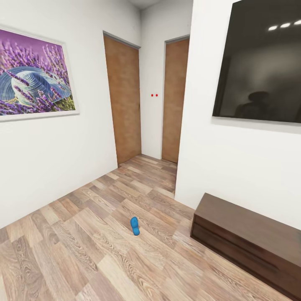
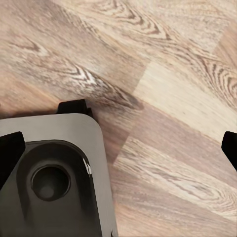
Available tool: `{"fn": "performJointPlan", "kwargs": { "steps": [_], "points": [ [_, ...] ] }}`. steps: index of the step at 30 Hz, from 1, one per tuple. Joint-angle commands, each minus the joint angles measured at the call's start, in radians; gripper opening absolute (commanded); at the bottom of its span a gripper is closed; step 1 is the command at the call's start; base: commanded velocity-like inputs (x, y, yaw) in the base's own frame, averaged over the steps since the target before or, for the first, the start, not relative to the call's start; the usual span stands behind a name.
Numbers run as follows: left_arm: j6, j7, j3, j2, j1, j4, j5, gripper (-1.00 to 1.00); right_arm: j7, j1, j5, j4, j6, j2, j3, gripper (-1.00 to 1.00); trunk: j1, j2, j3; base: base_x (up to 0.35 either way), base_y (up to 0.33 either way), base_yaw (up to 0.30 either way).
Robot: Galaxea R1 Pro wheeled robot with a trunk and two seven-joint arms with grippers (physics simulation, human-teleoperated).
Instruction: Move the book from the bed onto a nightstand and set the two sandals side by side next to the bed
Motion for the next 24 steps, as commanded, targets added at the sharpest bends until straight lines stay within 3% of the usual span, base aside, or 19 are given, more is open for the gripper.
{"fn": "performJointPlan", "kwargs": {
  "steps": [1,24],
  "points": [
    [0.006,0.002,0.0,0.0,0.0,-0.002,0.0,1.0,0.0,-0.001,0.0,0.001,-0.004,0.0,-0.005,1.0,0.0,-0.001,-0.001,0.04,0.038,0.0],
    [0.001,0.002,0.0,-0.001,0.0,-0.002,0.0,1.0,0.0,-0.001,0.0,0.002,-0.004,0.001,-0.005,1.0,0.0,-0.001,-0.001,0.007,0.032,0.0]
  ]
}}
